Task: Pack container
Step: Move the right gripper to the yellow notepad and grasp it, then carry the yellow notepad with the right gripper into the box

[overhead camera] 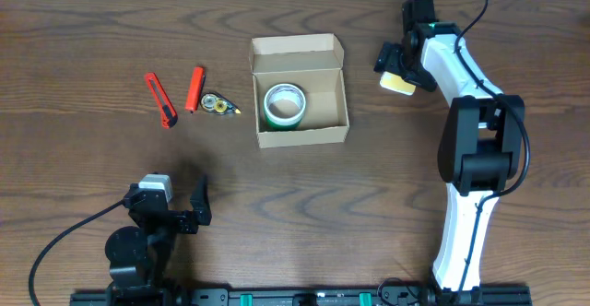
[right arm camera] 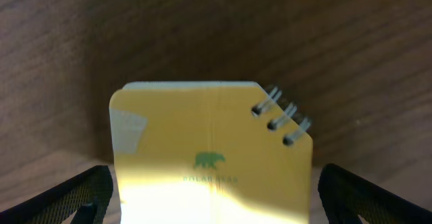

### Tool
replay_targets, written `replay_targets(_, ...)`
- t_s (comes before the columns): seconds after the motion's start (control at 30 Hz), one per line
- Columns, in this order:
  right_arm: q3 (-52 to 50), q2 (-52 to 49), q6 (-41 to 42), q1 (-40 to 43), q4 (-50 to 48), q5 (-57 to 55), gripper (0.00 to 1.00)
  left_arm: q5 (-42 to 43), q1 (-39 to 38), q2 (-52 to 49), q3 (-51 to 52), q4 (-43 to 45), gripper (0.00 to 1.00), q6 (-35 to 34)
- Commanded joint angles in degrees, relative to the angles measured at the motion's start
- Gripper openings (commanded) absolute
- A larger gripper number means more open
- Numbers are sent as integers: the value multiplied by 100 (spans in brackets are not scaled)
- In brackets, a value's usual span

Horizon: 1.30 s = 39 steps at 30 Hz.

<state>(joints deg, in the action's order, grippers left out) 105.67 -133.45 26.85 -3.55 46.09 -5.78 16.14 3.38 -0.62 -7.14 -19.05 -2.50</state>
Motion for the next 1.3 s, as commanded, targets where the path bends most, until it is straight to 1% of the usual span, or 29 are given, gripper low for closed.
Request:
replay_targets(0.0,-11,-208,120,37,-103,-20,99,20,35,37,127,-20,95,83)
replay_targets(0.1,-11,-247,120,31,-243,-22,99,20,35,37,125,-17,95,83)
replay_targets(0.2,-11,-262,142,31,-234,-20,94,20,35,37,127,-17,95,83)
replay_targets(0.27,-11,-262,142,31,-192,-20,88,20,35,37,125,-17,95,83)
replay_targets(0.3,-13,-262,142,31,-173,-20,83,22,37,37,125,-17,96,83)
replay_targets(0.4,-11,-262,142,31,-107,-20,77,20,35,37,125,-20,95,83)
replay_targets(0.6,17,-262,138,15,-33,33,73,20,35,37,127,-17,96,83)
replay_targets(0.73,321,-254,31,17,295,201,73,20,35,37,125,-17,95,83)
replay_targets(0.87,1038,-254,-168,15,931,363,72,20,37,37,125,-17,95,83)
replay_targets(1.03,2157,-251,-573,-24,1770,981,72,20,35,37,127,-17,95,83)
replay_targets(1.27,3897,-251,-992,-356,2990,1705,70,20,35,37,125,-17,95,83)
